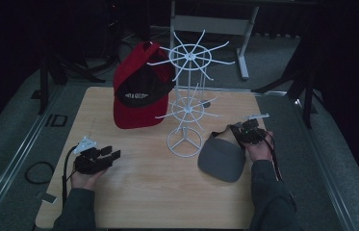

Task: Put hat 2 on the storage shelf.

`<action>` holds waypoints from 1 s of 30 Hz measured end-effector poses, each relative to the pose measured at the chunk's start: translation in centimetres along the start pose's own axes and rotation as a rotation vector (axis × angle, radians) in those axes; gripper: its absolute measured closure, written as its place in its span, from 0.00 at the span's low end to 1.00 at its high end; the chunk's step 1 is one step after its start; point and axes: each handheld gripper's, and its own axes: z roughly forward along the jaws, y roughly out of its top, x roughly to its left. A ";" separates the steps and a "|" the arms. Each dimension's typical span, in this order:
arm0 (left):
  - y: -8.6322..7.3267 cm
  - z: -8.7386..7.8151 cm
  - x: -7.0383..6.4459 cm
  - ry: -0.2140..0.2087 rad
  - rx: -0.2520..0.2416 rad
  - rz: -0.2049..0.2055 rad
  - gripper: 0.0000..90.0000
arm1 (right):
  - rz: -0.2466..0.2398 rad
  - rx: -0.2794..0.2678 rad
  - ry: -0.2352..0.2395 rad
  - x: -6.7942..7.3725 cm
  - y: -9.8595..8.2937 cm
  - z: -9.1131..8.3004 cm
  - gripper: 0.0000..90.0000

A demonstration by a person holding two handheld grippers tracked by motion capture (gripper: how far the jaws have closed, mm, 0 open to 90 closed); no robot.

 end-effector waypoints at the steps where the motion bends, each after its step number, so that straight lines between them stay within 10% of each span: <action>1: -0.1 0.0 0.0 0.000 0.001 0.000 0.58 | 0.000 -0.003 -0.002 -0.2 0.2 0.2 0.68; 8: -0.1 0.0 0.1 -0.002 0.002 -0.001 0.58 | 0.018 0.048 -0.025 -1.1 1.0 1.8 0.57; 21: -0.3 -0.2 0.2 0.000 0.001 -0.005 0.58 | -0.126 0.121 -0.087 -0.9 2.9 4.2 0.39; 26: -0.4 -0.3 0.3 0.004 0.003 -0.010 0.58 | -0.172 0.135 -0.065 -0.3 2.8 5.2 0.51; 30: -0.4 -0.2 0.3 0.003 0.001 -0.014 0.58 | -0.130 0.141 -0.032 -0.4 2.9 5.2 0.84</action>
